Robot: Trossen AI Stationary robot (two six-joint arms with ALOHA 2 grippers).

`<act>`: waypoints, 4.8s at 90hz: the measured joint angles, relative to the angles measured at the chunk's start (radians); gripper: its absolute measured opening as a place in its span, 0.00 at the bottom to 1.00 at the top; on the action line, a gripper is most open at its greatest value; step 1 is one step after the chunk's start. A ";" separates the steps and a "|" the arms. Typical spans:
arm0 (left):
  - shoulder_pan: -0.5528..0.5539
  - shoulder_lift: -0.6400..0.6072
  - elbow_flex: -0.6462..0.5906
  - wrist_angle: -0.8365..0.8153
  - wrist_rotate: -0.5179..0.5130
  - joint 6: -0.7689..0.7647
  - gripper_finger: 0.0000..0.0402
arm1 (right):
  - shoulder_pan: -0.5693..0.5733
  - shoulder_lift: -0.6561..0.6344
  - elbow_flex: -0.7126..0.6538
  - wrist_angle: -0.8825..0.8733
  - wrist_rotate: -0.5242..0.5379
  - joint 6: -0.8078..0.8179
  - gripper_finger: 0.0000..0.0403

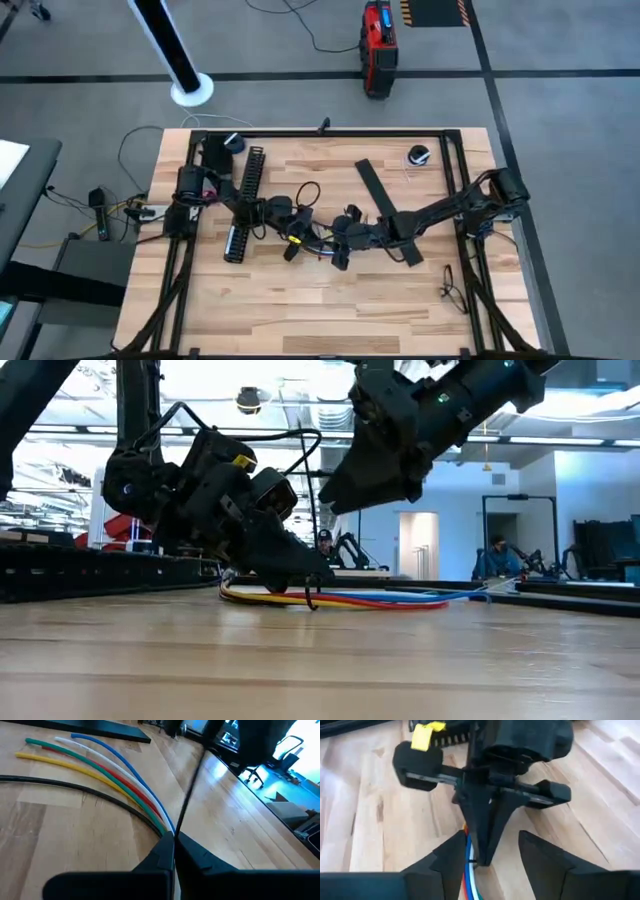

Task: Ziptie cables
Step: Wrap the black zip tie on the cable

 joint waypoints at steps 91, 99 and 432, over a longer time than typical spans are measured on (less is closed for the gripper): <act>0.002 0.000 0.001 0.035 0.049 -0.057 0.00 | 0.006 0.145 -0.005 0.224 0.113 -0.114 0.00; 0.001 -0.001 0.001 0.005 0.045 -0.054 0.00 | 0.006 0.145 -0.006 0.234 0.120 -0.116 0.00; -0.112 -0.012 0.045 -0.170 -0.091 -0.081 0.00 | 0.003 -0.016 0.056 0.223 0.187 -0.280 0.00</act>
